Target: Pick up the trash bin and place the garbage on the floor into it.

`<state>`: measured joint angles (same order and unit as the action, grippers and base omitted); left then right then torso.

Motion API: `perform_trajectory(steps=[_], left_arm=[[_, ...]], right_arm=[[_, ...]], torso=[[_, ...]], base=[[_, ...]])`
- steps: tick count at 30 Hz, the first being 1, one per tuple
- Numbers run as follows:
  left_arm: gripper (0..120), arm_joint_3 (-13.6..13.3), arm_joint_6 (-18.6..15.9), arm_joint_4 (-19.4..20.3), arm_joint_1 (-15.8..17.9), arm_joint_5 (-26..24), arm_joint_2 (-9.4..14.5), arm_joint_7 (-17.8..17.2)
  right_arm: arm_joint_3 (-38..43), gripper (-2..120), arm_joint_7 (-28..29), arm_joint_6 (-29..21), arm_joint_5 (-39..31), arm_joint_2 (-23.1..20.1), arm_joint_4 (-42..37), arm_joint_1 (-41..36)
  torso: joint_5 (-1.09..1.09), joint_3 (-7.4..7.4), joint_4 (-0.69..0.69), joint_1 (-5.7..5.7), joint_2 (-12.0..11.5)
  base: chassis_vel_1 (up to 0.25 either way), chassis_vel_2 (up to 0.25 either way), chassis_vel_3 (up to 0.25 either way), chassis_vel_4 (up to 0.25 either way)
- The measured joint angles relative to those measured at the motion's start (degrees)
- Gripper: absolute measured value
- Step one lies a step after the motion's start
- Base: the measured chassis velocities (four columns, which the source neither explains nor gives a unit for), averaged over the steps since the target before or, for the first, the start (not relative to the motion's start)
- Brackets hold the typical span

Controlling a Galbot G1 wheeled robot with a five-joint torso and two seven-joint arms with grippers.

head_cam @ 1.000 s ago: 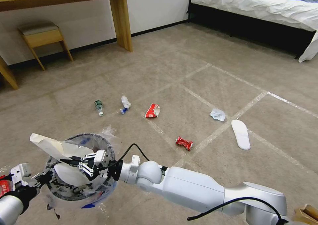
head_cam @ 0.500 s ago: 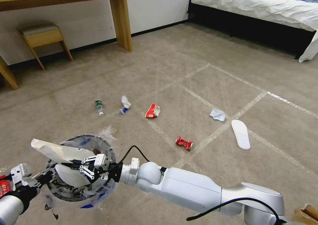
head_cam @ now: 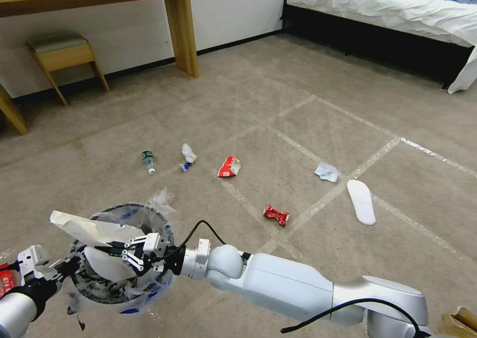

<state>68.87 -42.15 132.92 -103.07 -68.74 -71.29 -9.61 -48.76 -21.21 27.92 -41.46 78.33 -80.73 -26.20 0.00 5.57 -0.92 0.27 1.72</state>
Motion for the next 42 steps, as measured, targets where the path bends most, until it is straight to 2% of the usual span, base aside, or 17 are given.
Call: perform_trajectory(steps=[23, 25, 27, 29, 30, 31, 33, 36, 39, 40, 42], left_arm=[[1, 0.27, 0.01, 0.44, -0.31, -0.19, 0.04, -0.03], [1, 0.33, 0.01, 0.44, -0.36, -0.22, 0.07, -0.03], [1, 0.36, 0.01, 0.46, -0.46, -0.25, 0.04, -0.03], [1, 0.36, 0.01, 0.46, -0.46, -0.25, 0.02, -0.03], [1, 0.32, 0.01, 0.46, -0.44, -0.25, -0.05, -0.03], [1, 0.32, 0.01, 0.46, -0.44, -0.25, -0.05, -0.03], [1, 0.19, 0.01, 0.33, -0.38, -0.21, -0.14, -0.03], [1, 0.16, 0.01, 0.26, -0.37, -0.19, -0.16, -0.03], [1, 0.16, 0.01, 0.25, -0.33, -0.16, -0.09, -0.03], [1, 0.16, 0.01, 0.25, -0.33, -0.16, -0.09, -0.03], [1, 0.16, 0.01, 0.18, -0.32, -0.15, -0.02, -0.03]], right_arm=[[0.09, 2, 1.49, -0.26, 1.0, -0.62, -1.0, -0.7], [0.07, 7, 1.73, -0.45, 1.08, -0.69, -1.1, -0.7], [0.0, 22, 2.07, -0.65, 1.29, -0.86, -1.43, -0.75], [0.0, 23, 2.11, -0.68, 1.3, -0.88, -1.48, -0.75], [0.0, 30, 2.18, -0.77, 1.32, -0.94, -1.61, -0.75], [0.0, 30, 2.18, -0.77, 1.32, -0.94, -1.61, -0.75], [0.06, 43, 2.25, -0.86, 1.32, -1.02, -1.82, -0.72], [0.09, 48, 2.28, -0.88, 1.32, -1.04, -1.86, -0.71], [0.1, 64, 2.32, -0.9, 1.32, -1.11, -1.91, -0.7], [0.1, 64, 2.32, -0.9, 1.32, -1.11, -1.91, -0.7], [0.11, 74, 2.35, -0.9, 1.31, -1.16, -2.02, -0.7]], torso=[[0.0, 0.0, 0.0, 0.0, 0.0], [0.0, 0.0, 0.0, 0.0, 0.0], [0.0, 0.0, 0.0, 0.0, 0.0], [0.0, 0.0, 0.0, 0.0, 0.0], [0.0, 0.0, 0.0, 0.0, 0.0], [0.0, 0.0, 0.0, 0.0, 0.0], [0.0, 0.0, 0.0, 0.0, 0.0], [0.0, 0.0, 0.0, 0.0, 0.0], [0.0, 0.0, 0.0, 0.0, 0.0], [0.0, 0.0, 0.0, 0.0, 0.0], [0.0, 0.0, 0.0, 0.0, 0.0]], base=[[0.0, 0.0, 0.0, 0.0], [0.0, 0.0, 0.0, 0.0], [0.0, 0.0, 0.0, 0.0], [0.0, 0.0, 0.0, 0.0], [0.0, 0.0, 0.0, 0.0], [0.0, 0.0, 0.0, 0.0], [0.0, 0.0, 0.0, 0.0], [0.0, 0.0, 0.0, 0.0], [0.0, 0.0, 0.0, 0.0], [0.0, 0.0, 0.0, 0.0], [0.0, 0.0, 0.0, 0.0]])
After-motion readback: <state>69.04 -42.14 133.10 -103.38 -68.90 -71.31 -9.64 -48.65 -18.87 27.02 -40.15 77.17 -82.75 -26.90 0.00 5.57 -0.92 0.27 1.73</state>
